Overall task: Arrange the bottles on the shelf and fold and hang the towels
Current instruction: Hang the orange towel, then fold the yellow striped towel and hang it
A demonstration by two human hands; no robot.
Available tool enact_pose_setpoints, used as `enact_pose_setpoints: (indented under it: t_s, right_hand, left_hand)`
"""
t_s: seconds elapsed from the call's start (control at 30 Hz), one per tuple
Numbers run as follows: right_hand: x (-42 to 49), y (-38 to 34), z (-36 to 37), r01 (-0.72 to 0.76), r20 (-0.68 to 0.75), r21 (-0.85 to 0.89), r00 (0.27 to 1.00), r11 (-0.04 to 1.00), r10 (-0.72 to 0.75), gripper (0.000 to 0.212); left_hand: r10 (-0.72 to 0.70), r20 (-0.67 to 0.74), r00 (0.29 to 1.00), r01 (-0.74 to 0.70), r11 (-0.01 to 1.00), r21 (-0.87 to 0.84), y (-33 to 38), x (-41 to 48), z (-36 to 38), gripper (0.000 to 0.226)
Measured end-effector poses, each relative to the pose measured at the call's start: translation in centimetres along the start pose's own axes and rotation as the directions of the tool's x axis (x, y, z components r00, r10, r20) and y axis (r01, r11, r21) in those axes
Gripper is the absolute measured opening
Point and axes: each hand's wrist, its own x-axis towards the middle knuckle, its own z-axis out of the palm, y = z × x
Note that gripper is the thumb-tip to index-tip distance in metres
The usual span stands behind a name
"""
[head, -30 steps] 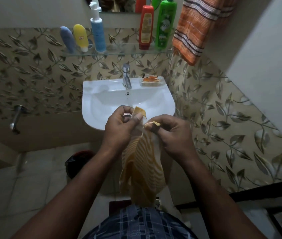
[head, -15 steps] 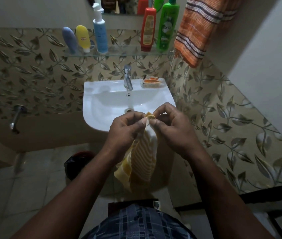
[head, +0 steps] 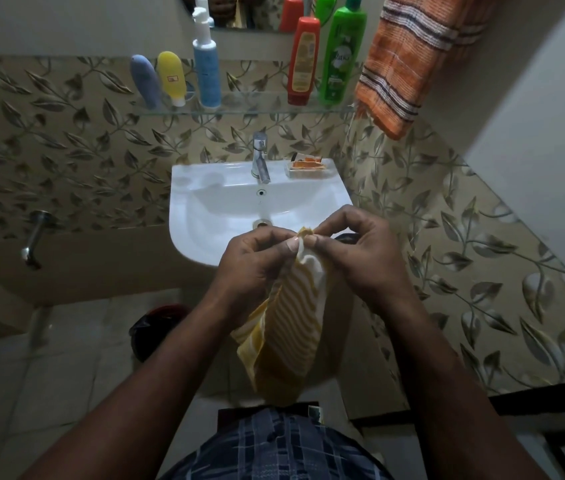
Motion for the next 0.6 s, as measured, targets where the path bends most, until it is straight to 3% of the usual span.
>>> enact_pose_setpoints:
  t_s: [0.3,0.6]
  right_hand:
    - [1.0,0.3,-0.9,-0.120,0.189,0.052,0.976,0.991,0.108,0.015]
    - [1.6,0.3,-1.0,-0.191,0.216,0.099,0.962,0.977,0.166,0.019]
  left_hand:
    - [0.023,-0.001,1.000,-0.023,0.999,0.048,-0.2,0.1,-0.1,0.015]
    - [0.125,0.010,0.992,-0.125,0.977,0.174,-0.6,0.7,-0.1,0.013]
